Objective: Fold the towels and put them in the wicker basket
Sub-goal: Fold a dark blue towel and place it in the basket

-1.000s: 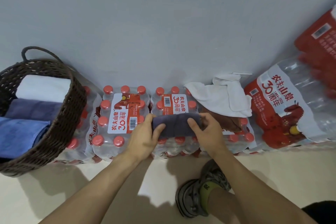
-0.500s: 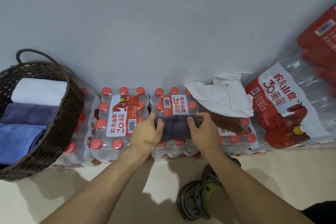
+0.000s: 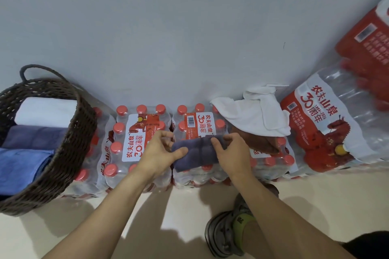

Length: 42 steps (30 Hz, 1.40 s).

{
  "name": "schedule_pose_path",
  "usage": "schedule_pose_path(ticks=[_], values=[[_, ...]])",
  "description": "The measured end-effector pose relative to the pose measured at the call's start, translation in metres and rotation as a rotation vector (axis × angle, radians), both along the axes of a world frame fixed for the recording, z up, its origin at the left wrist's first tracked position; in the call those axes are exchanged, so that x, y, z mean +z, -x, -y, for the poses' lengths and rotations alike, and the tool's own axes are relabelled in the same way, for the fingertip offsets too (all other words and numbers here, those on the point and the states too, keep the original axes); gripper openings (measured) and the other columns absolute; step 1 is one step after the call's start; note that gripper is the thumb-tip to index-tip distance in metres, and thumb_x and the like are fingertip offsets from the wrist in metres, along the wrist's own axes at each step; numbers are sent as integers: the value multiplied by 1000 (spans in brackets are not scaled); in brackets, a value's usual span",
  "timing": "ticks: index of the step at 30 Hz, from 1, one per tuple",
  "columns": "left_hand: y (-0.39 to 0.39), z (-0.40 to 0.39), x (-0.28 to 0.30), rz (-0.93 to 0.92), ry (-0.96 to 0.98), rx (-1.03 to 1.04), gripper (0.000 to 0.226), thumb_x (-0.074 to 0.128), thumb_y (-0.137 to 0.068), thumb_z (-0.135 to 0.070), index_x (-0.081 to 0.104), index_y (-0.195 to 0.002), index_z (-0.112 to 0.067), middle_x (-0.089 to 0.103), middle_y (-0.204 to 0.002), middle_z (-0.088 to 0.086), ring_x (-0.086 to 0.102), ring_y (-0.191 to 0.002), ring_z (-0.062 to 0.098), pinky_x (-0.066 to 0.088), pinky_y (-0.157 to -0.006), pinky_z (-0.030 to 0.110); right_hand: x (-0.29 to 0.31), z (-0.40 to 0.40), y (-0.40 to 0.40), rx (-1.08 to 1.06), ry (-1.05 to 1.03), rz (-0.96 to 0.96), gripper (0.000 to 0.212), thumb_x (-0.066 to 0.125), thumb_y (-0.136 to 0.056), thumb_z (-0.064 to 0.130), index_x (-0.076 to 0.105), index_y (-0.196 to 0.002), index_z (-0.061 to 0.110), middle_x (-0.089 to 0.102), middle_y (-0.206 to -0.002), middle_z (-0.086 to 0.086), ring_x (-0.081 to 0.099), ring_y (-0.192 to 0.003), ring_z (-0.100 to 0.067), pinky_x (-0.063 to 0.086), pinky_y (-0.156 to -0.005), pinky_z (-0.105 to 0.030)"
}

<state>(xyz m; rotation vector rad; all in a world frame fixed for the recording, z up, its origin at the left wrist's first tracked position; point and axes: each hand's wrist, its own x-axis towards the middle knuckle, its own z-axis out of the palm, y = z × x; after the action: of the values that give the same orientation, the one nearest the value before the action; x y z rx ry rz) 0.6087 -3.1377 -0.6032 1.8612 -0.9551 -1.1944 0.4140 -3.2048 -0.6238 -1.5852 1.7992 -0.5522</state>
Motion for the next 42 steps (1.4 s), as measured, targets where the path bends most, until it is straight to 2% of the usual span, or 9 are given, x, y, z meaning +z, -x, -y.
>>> schedule_pose_path(ticks=[3, 6, 10, 13, 17, 25, 31, 37, 42], values=[[3, -5, 8, -160, 15, -6, 36, 80, -78, -10, 65, -111, -15, 70, -101, 10, 69, -94, 23, 58, -85, 42, 10, 0, -6, 36, -20, -183, 37, 64, -92, 41, 51, -118, 19, 51, -121, -4, 61, -96, -17, 52, -76, -23], [3, -5, 23, -20, 147, -132, 24, 78, -81, -13, 71, -102, -21, 73, -97, -7, 67, -91, 5, 58, -82, 29, 37, 10, -11, 179, 119, -373, 50, 72, -86, 27, 44, -127, 19, 41, -126, -5, 57, -109, -21, 56, -86, -32], [-6, -3, 54, 331, 363, -316, 20, 70, -87, -18, 69, -104, -28, 63, -100, -13, 57, -97, 2, 47, -83, 21, 92, 24, -28, 618, -26, -16, 74, 75, -72, 20, 41, -135, 35, 49, -128, 9, 53, -116, -11, 52, -94, -31], [-16, -5, 81, 360, 452, -347, 19, 64, -89, -19, 65, -107, -27, 63, -101, -14, 57, -99, 2, 47, -87, 24, 116, 20, -41, 852, -177, 167, 62, 78, -71, 33, 46, -123, 44, 59, -123, 21, 58, -112, 3, 50, -91, -20], [-36, -8, 122, 236, 402, -301, 19, 54, -86, -23, 63, -102, -23, 69, -98, -10, 64, -97, 8, 51, -86, 30, 122, 1, -65, 835, -57, 359, 37, 81, -75, 43, 62, -104, 30, 70, -93, 11, 68, -83, -4, 54, -67, -19], [-134, -65, 145, 338, 296, -231, 21, 64, -90, -2, 69, -98, -21, 73, -91, -7, 67, -91, 8, 51, -81, 19, 116, -44, -121, 1027, -140, 265, 7, 59, -94, 47, 57, -93, 40, 65, -86, 16, 63, -79, -3, 51, -70, -21], [-211, -70, 137, 166, 245, 21, 20, 58, -92, 4, 69, -99, -11, 72, -93, 12, 64, -88, 20, 53, -83, 37, 120, -42, -200, 1001, 22, 195, 28, 54, -98, 36, 47, -122, 22, 57, -105, 4, 53, -92, -14, 37, -70, -24], [-290, -61, 113, 401, 250, 283, 19, 57, -94, -4, 67, -110, -9, 69, -102, 8, 61, -89, 15, 47, -78, 24, 124, -28, -307, 968, 116, 93, 29, 56, -97, 30, 47, -120, 15, 54, -109, 2, 52, -99, -17, 29, -67, -18], [-327, -77, 76, 501, 136, 317, 28, 58, -93, -8, 62, -119, -17, 63, -99, 3, 58, -91, 20, 40, -83, 23, 106, -30, -361, 1060, 110, -114, 34, 56, -97, 34, 52, -123, 12, 56, -125, -11, 56, -112, -26, 44, -92, -31]])
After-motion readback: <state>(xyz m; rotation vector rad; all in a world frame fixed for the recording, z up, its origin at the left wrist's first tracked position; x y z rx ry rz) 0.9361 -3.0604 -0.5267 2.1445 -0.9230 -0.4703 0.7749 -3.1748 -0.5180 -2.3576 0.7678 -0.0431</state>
